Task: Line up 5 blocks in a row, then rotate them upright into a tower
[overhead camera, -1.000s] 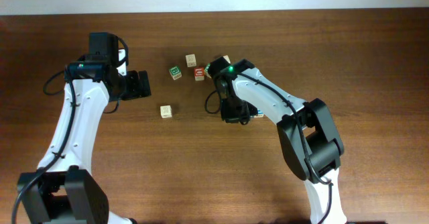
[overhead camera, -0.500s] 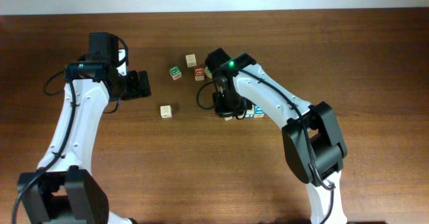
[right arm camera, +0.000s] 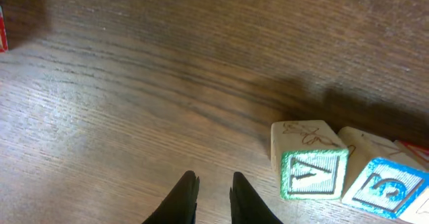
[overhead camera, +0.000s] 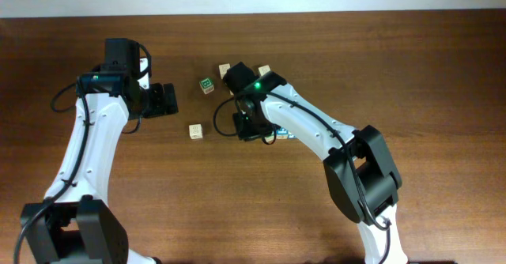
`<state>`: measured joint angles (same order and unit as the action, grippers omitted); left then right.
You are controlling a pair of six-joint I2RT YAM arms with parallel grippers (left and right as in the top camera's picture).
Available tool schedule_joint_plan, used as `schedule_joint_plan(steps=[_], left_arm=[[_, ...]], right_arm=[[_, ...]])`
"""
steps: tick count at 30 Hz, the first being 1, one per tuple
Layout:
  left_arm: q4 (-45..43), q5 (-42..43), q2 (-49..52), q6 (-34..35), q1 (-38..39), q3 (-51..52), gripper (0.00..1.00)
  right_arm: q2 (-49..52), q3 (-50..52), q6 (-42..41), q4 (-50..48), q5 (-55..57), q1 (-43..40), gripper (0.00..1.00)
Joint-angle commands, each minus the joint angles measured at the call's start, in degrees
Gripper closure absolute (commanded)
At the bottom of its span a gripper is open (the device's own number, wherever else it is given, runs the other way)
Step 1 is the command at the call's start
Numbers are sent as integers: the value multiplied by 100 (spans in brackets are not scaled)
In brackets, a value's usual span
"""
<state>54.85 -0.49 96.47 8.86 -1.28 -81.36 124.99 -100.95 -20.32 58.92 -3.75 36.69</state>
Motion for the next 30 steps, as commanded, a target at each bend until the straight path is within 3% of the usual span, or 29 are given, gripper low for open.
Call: schedule_joint_plan(steps=[1,24,30], left_arm=[[-7,-39,35,55,11,-81,1],[-7,-39,35,55,11,-81,1],[-7,-39,35,55,11,-81,1]], right_arm=[[210,-72,59,-26,142,-24,81],[267,-98,-260,-42,299,-269,82],[138,-765,-240,452,181,-269,82]])
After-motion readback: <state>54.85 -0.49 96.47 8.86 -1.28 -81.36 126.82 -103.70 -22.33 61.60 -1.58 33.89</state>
